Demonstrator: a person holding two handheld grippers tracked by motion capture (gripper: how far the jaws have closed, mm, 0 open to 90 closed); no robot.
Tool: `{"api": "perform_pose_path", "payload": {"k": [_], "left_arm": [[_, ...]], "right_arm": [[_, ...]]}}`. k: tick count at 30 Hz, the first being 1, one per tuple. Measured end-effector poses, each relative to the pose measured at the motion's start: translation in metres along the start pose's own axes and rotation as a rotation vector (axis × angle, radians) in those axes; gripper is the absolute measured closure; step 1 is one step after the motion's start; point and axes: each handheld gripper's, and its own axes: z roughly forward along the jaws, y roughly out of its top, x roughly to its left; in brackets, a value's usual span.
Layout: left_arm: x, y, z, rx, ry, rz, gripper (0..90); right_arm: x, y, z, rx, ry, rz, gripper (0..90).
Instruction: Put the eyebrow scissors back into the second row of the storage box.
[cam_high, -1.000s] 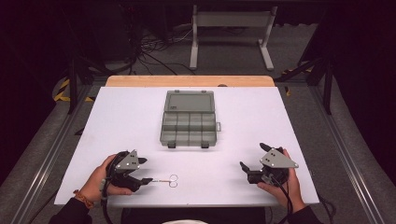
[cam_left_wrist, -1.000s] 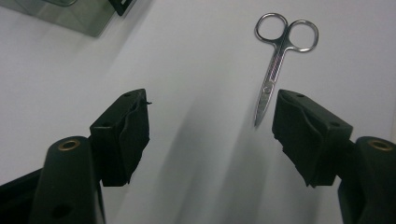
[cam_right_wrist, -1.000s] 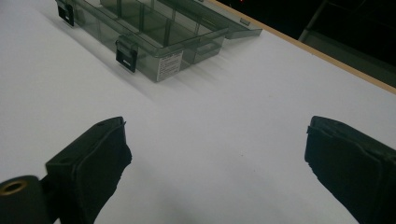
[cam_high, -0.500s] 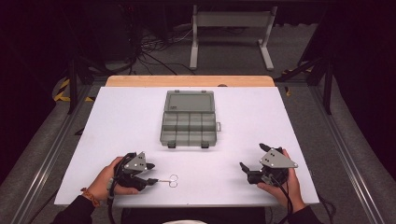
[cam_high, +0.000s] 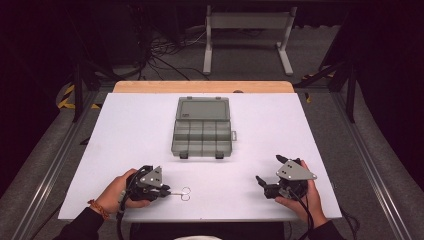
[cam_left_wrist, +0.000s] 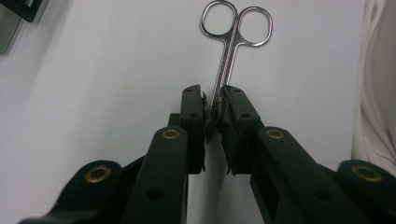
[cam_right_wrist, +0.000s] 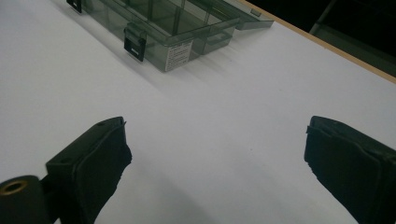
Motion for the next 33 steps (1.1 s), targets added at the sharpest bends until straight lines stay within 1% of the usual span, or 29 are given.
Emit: {"api": "perform_pose_path", "payload": {"k": [1, 3, 6, 7, 8, 9, 10, 11, 12, 13, 14, 15, 16, 18, 19, 20, 21, 22, 23, 25, 26, 27, 28, 30, 32, 33], "left_arm": [[0.0, 0.0, 0.0, 0.006, 0.003, 0.006, 82.4], [-0.001, 0.001, 0.0, 0.006, 0.009, 0.006, 85.4], [-0.004, 0.003, 0.0, 0.019, 0.031, 0.03, 85.9], [-0.005, 0.004, -0.001, 0.029, 0.04, 0.031, 85.9], [-0.007, 0.006, -0.001, 0.05, 0.05, 0.051, 86.0], [-0.007, 0.006, -0.001, 0.05, 0.05, 0.051, 86.0], [-0.008, 0.008, -0.001, 0.058, 0.068, 0.061, 86.0], [-0.01, 0.009, -0.001, 0.069, 0.094, 0.063, 86.0], [-0.01, 0.01, -0.001, 0.088, 0.118, 0.082, 86.1], [-0.011, 0.011, -0.002, 0.095, 0.141, 0.083, 86.1], [-0.011, 0.011, -0.004, 0.092, 0.149, 0.08, 86.1], [-0.01, 0.011, -0.006, 0.079, 0.159, 0.074, 86.2], [-0.01, 0.01, -0.008, 0.069, 0.179, 0.072, 86.2], [-0.009, 0.01, -0.01, 0.072, 0.182, 0.068, 86.3], [-0.009, 0.01, -0.011, 0.06, 0.203, 0.073, 86.3], [-0.009, 0.009, -0.013, 0.049, 0.212, 0.06, 86.3], [-0.008, 0.009, -0.014, 0.028, 0.209, 0.049, 86.3], [-0.007, 0.009, -0.015, 0.017, 0.206, 0.041, 86.3], [-0.007, 0.009, -0.016, 0.004, 0.22, 0.038, 86.4], [-0.005, 0.008, -0.02, -0.034, 0.222, 0.021, 86.4], [-0.005, 0.008, -0.021, -0.046, 0.232, 0.028, 86.4], [-0.005, 0.008, -0.022, -0.053, 0.241, 0.014, 86.4], [-0.004, 0.009, -0.024, -0.067, 0.244, 0.01, 86.4], [-0.003, 0.012, -0.026, -0.085, 0.259, 0.023, 86.4], [-0.002, 0.015, -0.029, -0.102, 0.265, 0.021, 86.4], [-0.001, 0.017, -0.03, -0.123, 0.272, 0.02, 86.5]], "right_arm": [[-0.001, 0.0, 0.0, -0.001, -0.006, 0.003, 6.7], [-0.002, 0.0, 0.0, -0.001, -0.014, 0.014, 6.7], [-0.003, -0.001, 0.0, 0.002, -0.017, 0.019, 6.7], [-0.003, -0.001, 0.0, 0.005, -0.014, 0.018, 6.8], [-0.002, -0.001, 0.0, 0.007, -0.01, 0.017, 6.8], [-0.002, -0.001, 0.001, 0.009, -0.007, 0.014, 6.8], [-0.001, -0.001, 0.001, 0.011, -0.003, 0.01, 6.8], [-0.001, -0.001, 0.001, 0.011, -0.003, 0.01, 6.8], [0.0, -0.001, 0.002, 0.014, 0.002, 0.004, 6.9], [0.0, -0.001, 0.002, 0.016, 0.007, -0.001, 7.0], [0.0, -0.001, 0.002, 0.016, 0.007, -0.001, 7.0], [0.0, 0.0, 0.002, 0.016, 0.008, -0.002, 6.9], [0.0, -0.001, 0.001, 0.015, 0.008, 0.002, 6.9], [0.0, -0.001, 0.001, 0.015, 0.008, 0.004, 7.0], [0.0, -0.001, 0.001, 0.015, 0.008, 0.005, 7.0], [0.0, -0.001, 0.002, 0.016, 0.008, 0.005, 7.0], [0.0, -0.001, 0.002, 0.016, 0.01, 0.003, 7.0], [0.0, -0.001, 0.002, 0.016, 0.011, 0.001, 7.0], [0.0, -0.001, 0.002, 0.016, 0.012, 0.001, 7.0], [0.0, -0.001, 0.002, 0.016, 0.011, 0.001, 7.0], [0.0, -0.001, 0.002, 0.017, 0.012, 0.002, 7.0], [0.0, -0.001, 0.002, 0.017, 0.013, 0.002, 7.0], [0.0, -0.001, 0.002, 0.017, 0.013, 0.002, 7.1], [0.0, -0.001, 0.002, 0.019, 0.013, 0.004, 7.1], [0.0, -0.001, 0.002, 0.019, 0.013, 0.002, 7.1], [0.0, -0.001, 0.002, 0.019, 0.013, 0.002, 7.0]]}}
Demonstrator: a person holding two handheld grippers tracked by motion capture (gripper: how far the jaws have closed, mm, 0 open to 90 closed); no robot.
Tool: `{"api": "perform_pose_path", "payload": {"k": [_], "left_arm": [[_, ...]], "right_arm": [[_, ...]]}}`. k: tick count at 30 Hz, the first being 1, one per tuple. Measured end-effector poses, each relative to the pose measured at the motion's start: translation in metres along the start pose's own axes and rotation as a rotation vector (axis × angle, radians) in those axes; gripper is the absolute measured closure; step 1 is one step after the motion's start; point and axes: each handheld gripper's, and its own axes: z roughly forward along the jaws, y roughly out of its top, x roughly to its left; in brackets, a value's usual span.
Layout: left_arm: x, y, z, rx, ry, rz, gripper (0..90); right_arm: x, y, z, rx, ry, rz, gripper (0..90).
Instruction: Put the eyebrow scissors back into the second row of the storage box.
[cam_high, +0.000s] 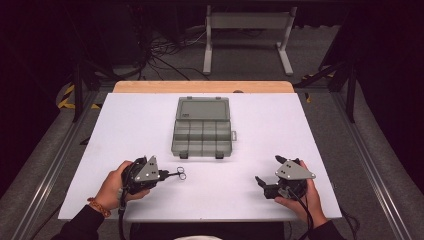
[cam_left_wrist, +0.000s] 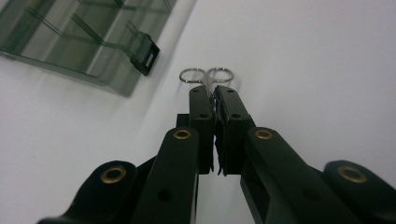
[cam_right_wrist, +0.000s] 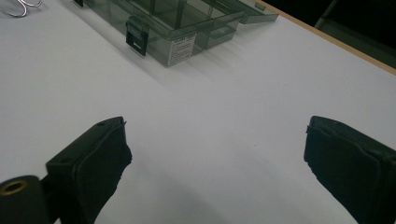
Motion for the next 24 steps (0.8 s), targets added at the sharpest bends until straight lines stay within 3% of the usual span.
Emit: {"api": "perform_pose_path", "payload": {"k": [2, 3, 10, 24], "left_arm": [[0.003, 0.003, -0.001, -0.014, -0.017, -0.008, 86.5], [0.004, 0.005, -0.001, -0.018, -0.001, -0.01, 86.5], [0.009, 0.02, 0.0, -0.058, -0.004, 0.0, 86.5], [0.015, 0.034, 0.003, -0.097, -0.006, -0.003, 86.5]], "right_arm": [[0.0, 0.0, 0.0, 0.0, 0.0, 0.002, 7.0], [0.0, 0.0, 0.0, 0.002, 0.0, 0.001, 7.1], [0.0, -0.001, 0.001, 0.005, 0.003, -0.001, 7.1], [-0.001, -0.001, 0.0, -0.002, 0.0, 0.004, 7.1]]}}
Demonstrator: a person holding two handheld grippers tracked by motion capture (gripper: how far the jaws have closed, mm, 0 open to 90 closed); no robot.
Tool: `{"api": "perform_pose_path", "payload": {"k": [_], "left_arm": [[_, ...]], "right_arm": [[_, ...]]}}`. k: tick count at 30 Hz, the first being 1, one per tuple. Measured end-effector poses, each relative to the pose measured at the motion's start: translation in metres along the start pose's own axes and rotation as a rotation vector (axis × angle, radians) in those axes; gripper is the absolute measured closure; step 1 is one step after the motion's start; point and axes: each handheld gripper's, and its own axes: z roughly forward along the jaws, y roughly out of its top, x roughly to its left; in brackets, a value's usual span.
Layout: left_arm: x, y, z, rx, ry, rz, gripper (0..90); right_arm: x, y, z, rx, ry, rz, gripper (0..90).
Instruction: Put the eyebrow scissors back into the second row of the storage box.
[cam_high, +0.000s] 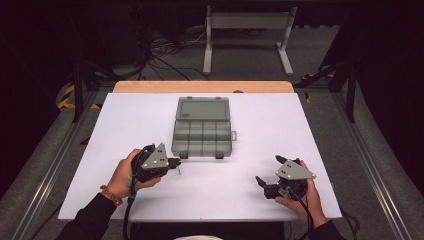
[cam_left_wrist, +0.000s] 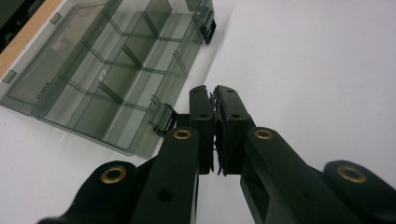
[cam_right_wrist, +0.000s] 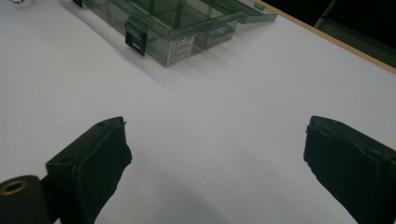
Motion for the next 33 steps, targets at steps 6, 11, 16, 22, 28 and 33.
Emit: {"api": "perform_pose_path", "payload": {"k": [6, 11, 16, 22, 28, 33], "left_arm": [[0.005, 0.006, -0.006, -0.053, 0.006, -0.007, 86.5], [0.009, 0.01, -0.009, -0.086, 0.006, -0.02, 86.5], [0.016, 0.016, -0.015, -0.135, 0.014, -0.039, 86.5], [0.024, 0.021, -0.017, -0.169, 0.03, -0.057, 86.5], [0.036, 0.025, -0.017, -0.197, 0.046, -0.079, 86.5], [0.041, 0.028, -0.015, -0.206, 0.052, -0.091, 86.5]], "right_arm": [[0.0, 0.0, 0.0, -0.001, 0.001, 0.002, 7.2], [-0.001, 0.0, 0.0, -0.002, 0.0, 0.006, 7.2], [-0.001, -0.001, 0.0, -0.001, 0.0, 0.009, 7.2], [-0.002, -0.001, 0.0, 0.001, -0.002, 0.008, 7.2], [-0.002, -0.001, 0.0, 0.002, -0.003, 0.008, 7.2], [-0.002, -0.001, 0.0, 0.001, -0.002, 0.006, 7.2]]}}
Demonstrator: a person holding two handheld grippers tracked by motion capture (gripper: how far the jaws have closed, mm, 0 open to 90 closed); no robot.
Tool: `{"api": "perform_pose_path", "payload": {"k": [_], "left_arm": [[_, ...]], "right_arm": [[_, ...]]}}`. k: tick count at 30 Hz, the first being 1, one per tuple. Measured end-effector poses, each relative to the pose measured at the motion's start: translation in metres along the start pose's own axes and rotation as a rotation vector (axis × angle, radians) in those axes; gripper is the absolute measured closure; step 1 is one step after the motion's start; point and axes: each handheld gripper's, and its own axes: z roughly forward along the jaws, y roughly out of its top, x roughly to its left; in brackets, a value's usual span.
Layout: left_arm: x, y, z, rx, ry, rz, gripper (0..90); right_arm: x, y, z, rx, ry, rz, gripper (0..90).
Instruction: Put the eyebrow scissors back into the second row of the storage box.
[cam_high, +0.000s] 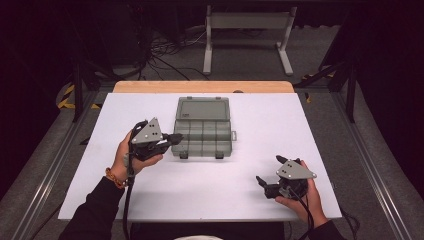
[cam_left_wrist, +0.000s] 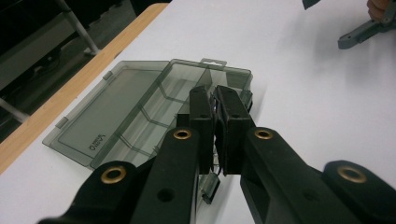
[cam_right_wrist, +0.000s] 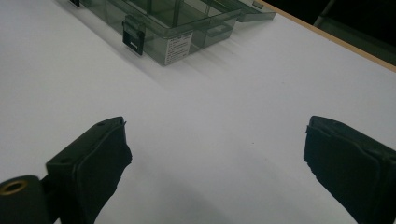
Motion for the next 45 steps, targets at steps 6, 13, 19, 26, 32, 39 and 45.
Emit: {"api": "perform_pose_path", "payload": {"k": [6, 13, 19, 26, 32, 39, 45], "left_arm": [[0.007, 0.003, 0.008, 0.009, -0.003, -0.005, 86.5], [0.017, 0.002, 0.021, 0.011, -0.016, -0.027, 86.5], [0.022, 0.002, 0.031, 0.007, -0.037, -0.03, 86.5], [0.025, 0.003, 0.048, 0.016, -0.056, -0.045, 86.5], [0.024, 0.004, 0.058, 0.033, -0.064, -0.037, 86.4], [0.024, 0.003, 0.069, 0.043, -0.074, -0.043, 86.4], [0.022, 0.003, 0.082, 0.077, -0.092, -0.024, 86.4]], "right_arm": [[0.0, 0.0, 0.0, 0.002, 0.001, 0.001, 7.2], [0.0, -0.001, 0.001, 0.005, 0.002, 0.001, 7.2], [0.0, -0.001, 0.001, 0.004, 0.001, -0.001, 7.2], [-0.001, -0.001, 0.0, 0.004, 0.001, 0.002, 7.2], [-0.001, -0.001, 0.0, 0.003, 0.002, 0.002, 7.2], [0.0, -0.001, 0.0, 0.002, 0.004, -0.003, 7.2], [0.0, -0.001, 0.0, 0.004, 0.004, 0.0, 7.2]]}}
